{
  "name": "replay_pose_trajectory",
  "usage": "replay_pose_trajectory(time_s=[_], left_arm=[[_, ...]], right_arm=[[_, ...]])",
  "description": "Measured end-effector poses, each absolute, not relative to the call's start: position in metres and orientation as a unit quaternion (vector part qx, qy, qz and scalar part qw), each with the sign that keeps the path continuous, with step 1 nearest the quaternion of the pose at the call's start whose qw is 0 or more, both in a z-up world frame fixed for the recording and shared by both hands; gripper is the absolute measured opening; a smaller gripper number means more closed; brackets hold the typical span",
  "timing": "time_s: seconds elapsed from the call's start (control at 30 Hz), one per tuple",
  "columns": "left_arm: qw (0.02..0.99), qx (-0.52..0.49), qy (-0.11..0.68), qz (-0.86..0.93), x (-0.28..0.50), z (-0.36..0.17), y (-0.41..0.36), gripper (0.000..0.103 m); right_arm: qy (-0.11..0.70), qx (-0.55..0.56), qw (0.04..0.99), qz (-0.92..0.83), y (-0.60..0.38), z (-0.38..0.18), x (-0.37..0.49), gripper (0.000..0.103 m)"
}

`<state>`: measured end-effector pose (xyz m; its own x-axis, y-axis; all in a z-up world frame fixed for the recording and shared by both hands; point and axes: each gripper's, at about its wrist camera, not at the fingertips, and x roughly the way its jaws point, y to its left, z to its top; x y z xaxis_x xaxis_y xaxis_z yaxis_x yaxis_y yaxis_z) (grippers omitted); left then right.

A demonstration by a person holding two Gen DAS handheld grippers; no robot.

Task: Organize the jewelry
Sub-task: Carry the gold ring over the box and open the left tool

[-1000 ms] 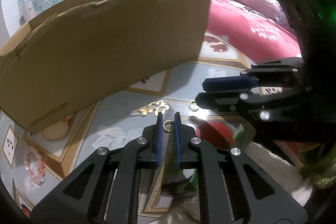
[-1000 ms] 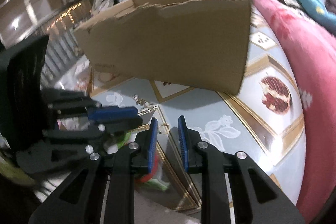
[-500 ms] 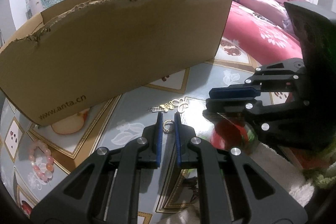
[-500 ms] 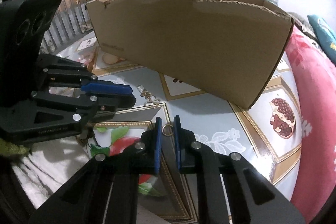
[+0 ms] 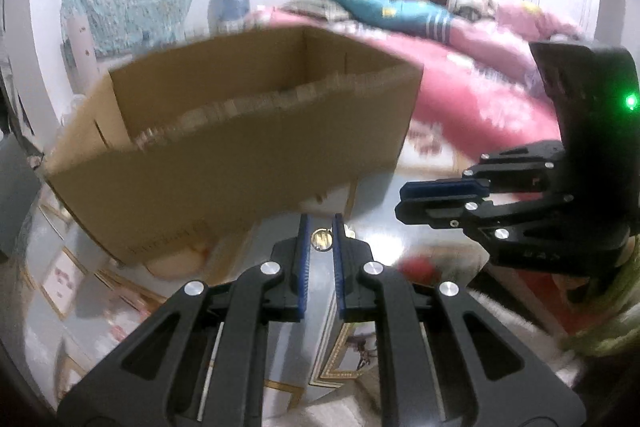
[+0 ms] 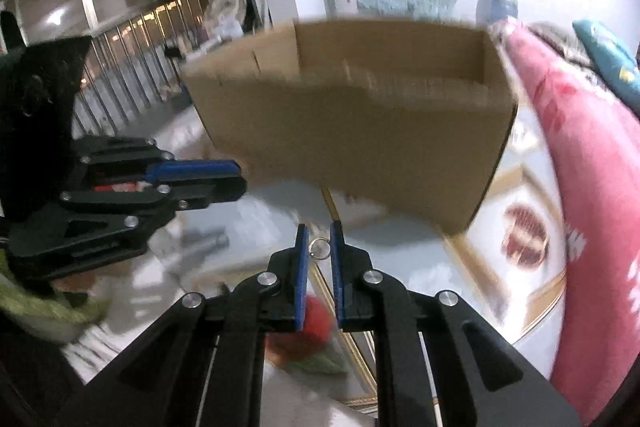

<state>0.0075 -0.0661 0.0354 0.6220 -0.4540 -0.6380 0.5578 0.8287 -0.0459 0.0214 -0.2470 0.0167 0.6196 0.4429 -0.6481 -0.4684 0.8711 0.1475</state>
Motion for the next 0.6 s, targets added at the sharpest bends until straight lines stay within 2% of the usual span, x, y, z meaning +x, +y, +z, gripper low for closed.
replay_pose_trajectory(time_s=[0.17,0.27,0.4,0.6], left_arm=[[0.914,0.061,0.283,-0.284,0.022,0.085,-0.052,0.009],[0.913,0.045,0.290,-0.283,0.048,0.100,-0.048,0.009],[0.903,0.034,0.335,-0.269,0.098,0.097,-0.048,0.009],[0.874,0.042,0.418,-0.245,0.165,0.062,-0.061,0.010]], right_arm=[[0.300,0.005,0.915,0.271,-0.239,0.068,0.033,0.011],[0.297,0.008,0.916,0.268,-0.227,0.081,0.057,0.011],[0.348,0.030,0.904,0.246,-0.223,0.077,0.108,0.011],[0.423,0.034,0.881,0.209,-0.220,0.051,0.162,0.011]])
